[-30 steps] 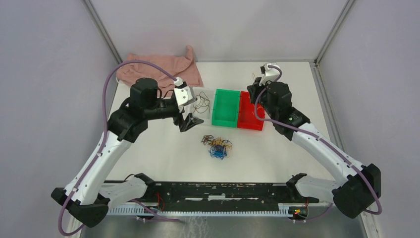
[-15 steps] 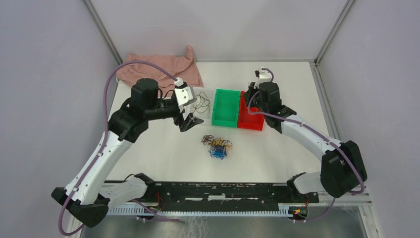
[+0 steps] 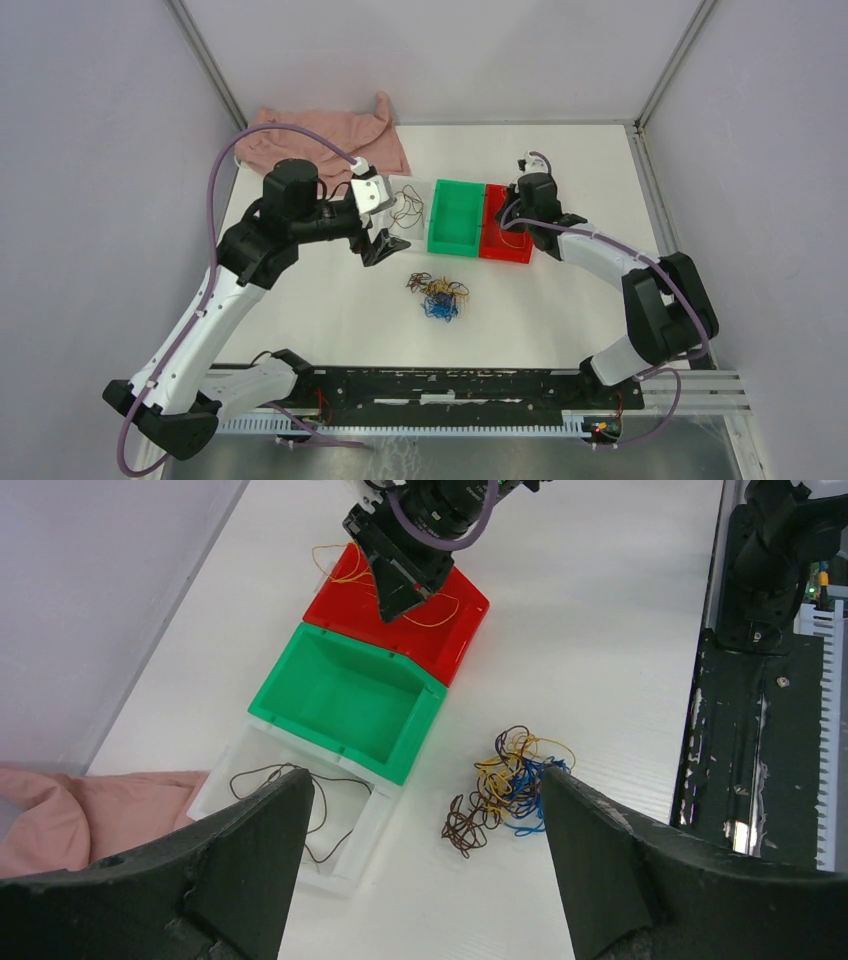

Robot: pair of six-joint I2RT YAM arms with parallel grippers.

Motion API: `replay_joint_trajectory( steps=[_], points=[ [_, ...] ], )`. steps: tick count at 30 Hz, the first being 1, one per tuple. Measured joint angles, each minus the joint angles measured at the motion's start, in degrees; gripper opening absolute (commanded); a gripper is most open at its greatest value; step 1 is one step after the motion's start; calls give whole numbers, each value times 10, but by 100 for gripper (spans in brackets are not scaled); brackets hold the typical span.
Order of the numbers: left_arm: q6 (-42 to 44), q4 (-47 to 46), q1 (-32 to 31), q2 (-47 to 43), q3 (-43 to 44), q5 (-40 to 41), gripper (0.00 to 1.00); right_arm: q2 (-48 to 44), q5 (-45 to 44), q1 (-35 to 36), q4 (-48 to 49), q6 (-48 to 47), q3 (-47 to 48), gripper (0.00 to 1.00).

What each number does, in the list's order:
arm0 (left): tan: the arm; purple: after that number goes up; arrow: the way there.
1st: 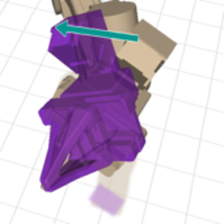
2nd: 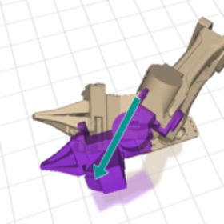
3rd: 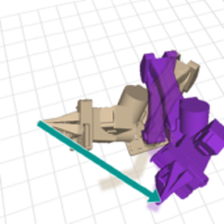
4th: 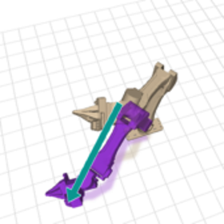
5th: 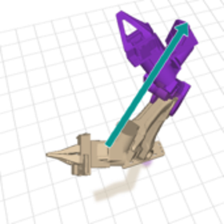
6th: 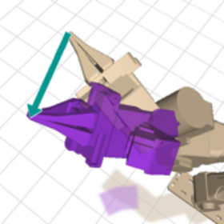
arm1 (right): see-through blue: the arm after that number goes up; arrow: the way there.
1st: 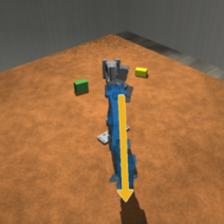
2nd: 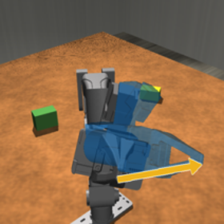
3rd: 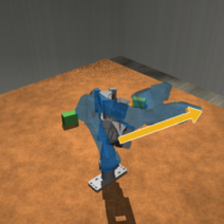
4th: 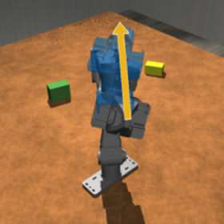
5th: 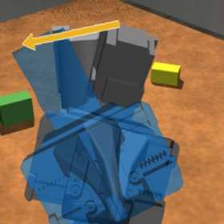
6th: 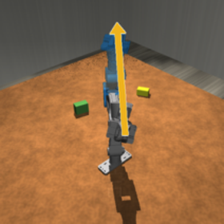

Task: Untangle the cables

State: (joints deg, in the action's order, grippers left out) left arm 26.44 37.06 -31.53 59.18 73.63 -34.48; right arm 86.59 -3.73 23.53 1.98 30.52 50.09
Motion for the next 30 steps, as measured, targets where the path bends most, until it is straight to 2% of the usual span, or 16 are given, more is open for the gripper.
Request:
replay_joint_trajectory(
  steps=[4, 13, 19, 23, 30],
  points=[
    [0, -1, 0, -1, 0, 0, 91, 43, 30, -24, -23, 17, 21, 3],
    [0, -5, 0, -1, -3, 1, 90, 71, 58, -42, -51, 31, 47, 33],
    [0, -6, 0, -1, -3, 1, 90, 72, 64, -42, -74, 16, 83, 45],
    [0, -7, 0, -1, -3, 1, 90, 64, 65, -42, -94, 4, 85, 46],
    [0, -8, 0, -1, -4, 1, 90, 31, 35, -42, -162, -18, 115, 42]
  ],
)
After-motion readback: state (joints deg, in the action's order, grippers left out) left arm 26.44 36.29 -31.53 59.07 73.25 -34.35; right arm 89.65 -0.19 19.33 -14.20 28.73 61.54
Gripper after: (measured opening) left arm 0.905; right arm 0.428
